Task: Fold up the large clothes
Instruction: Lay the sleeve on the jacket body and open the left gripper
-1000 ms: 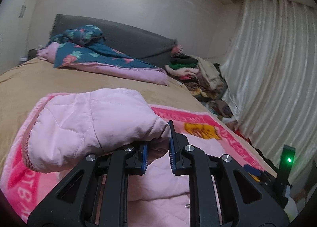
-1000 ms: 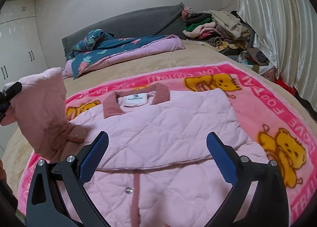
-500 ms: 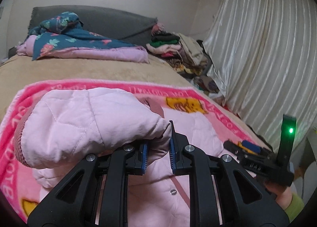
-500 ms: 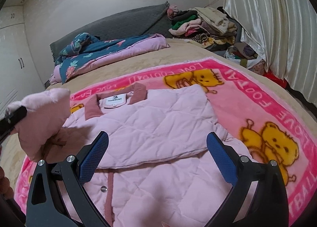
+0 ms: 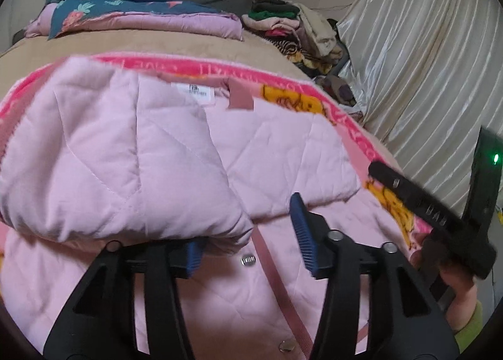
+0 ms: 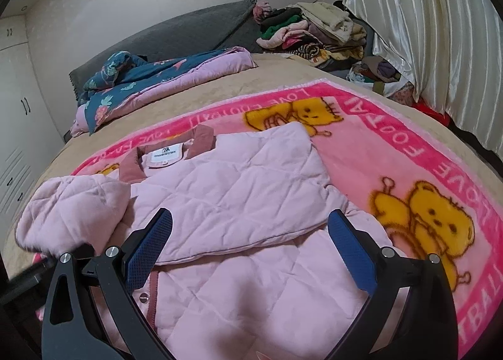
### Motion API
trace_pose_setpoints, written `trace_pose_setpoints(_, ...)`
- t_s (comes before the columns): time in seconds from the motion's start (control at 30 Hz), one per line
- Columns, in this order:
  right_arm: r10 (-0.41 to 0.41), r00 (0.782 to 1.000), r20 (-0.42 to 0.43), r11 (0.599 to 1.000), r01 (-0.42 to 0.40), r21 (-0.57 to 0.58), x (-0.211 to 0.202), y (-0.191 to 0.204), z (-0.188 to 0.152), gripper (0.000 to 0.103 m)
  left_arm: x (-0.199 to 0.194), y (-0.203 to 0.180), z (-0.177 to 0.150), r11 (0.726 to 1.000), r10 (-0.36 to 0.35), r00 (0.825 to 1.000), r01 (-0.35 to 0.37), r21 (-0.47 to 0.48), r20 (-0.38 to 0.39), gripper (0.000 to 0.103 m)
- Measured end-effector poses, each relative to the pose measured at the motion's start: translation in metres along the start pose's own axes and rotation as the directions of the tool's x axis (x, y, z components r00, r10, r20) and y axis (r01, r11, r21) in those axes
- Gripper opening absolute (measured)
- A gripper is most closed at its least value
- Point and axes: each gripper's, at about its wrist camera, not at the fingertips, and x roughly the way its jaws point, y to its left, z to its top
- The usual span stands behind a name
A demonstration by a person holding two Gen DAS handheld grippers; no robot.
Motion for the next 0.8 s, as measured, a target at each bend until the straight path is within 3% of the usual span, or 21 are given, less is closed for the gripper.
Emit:
trace_pose_setpoints(0.2,0.008,1.0,-0.017,1.0,-0.007,0.019,0.005,-0.007,-0.003,0.099,-0.006,0.001,-0.022,0.999,0.02,1.0,-0.02,-0.028,0.002,0.057)
trace_pose_setpoints(0.37,0.037,0.999,-0.02,0.999,-0.036,0.02,0.002,-0.007,-0.003,0.099,-0.035,0.01,-0.031,0.995,0.035,0.999,-0.031,-0.097,0.037,0.075)
trace_pose_setpoints(0.53,0.058,0.998,-0.016,0.998,-0.058,0.029,-0.002,-0.009,-0.003,0.099,-0.061,0.016,-0.04,0.989,0.086,0.995,-0.079,-0.121,0.052,0.085)
trace_pose_setpoints(0.6,0.067,0.998,-0.017,0.997,-0.066,0.033,-0.003,-0.01,-0.004,0.099,-0.074,0.019,-0.047,0.983,0.15,0.987,-0.142,-0.117,0.058,0.089)
trace_pose_setpoints(0.7,0.08,0.997,-0.018,0.996,-0.08,0.04,-0.005,-0.01,-0.005,0.099,-0.096,0.021,-0.054,0.959,0.278,0.954,-0.269,-0.091,0.11,0.092)
trace_pose_setpoints(0.8,0.096,0.995,-0.016,0.994,-0.095,0.046,-0.008,-0.009,-0.006,0.099,-0.116,0.034,-0.054,0.946,0.315,0.936,-0.298,-0.125,0.158,0.093)
